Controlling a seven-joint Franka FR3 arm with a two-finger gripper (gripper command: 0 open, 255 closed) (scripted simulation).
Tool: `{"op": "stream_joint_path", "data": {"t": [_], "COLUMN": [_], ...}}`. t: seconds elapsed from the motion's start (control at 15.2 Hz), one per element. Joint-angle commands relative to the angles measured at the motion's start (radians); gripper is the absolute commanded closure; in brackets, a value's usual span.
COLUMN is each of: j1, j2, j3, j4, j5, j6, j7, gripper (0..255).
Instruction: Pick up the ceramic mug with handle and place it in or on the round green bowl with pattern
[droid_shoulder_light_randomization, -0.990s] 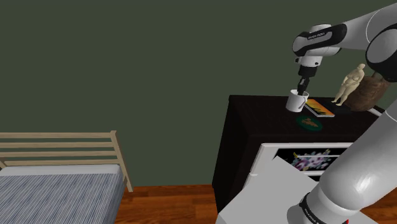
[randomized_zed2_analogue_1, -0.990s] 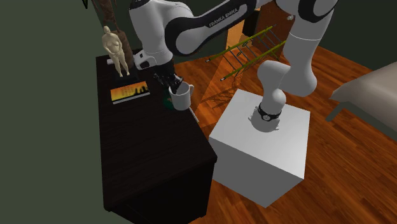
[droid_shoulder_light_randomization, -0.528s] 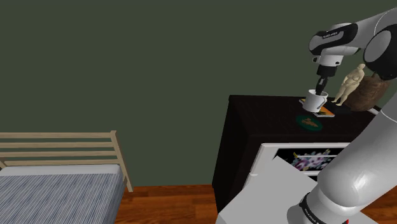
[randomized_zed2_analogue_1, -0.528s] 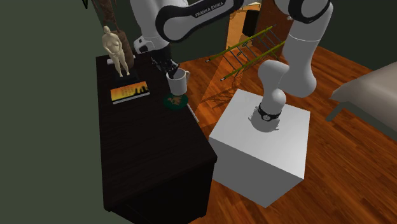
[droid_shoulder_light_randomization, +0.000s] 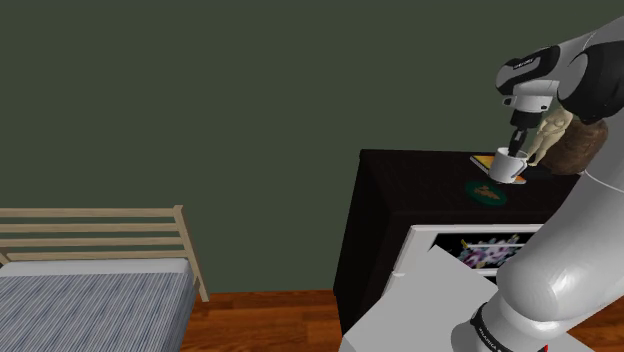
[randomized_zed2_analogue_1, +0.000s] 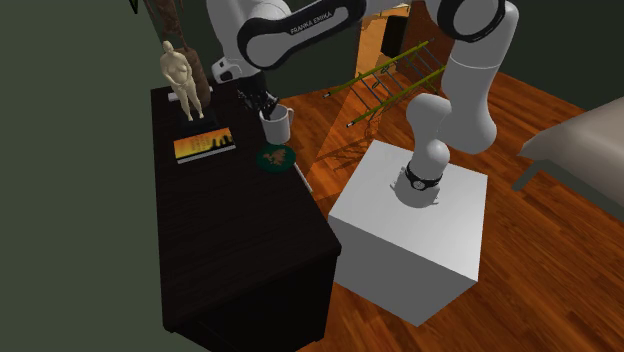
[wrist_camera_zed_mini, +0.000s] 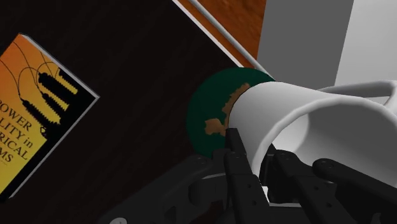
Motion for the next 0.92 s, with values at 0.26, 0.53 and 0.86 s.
{"op": "stream_joint_path", "data": {"t": [0.26, 0.53, 0.86], "j1": [-0.004, -0.009, -0.013], "j2": [0.022, 0.044, 0.063], "j3": [0.001, 0.003, 0.006], "j4": [-0.059, -0.094, -0.117], "j5": [0.014, 0.029, 0.042], "j6": [0.076, 0.127, 0.165], "j7": [-0.004, -0.010, -0.016], "gripper": [255, 255, 255]}}
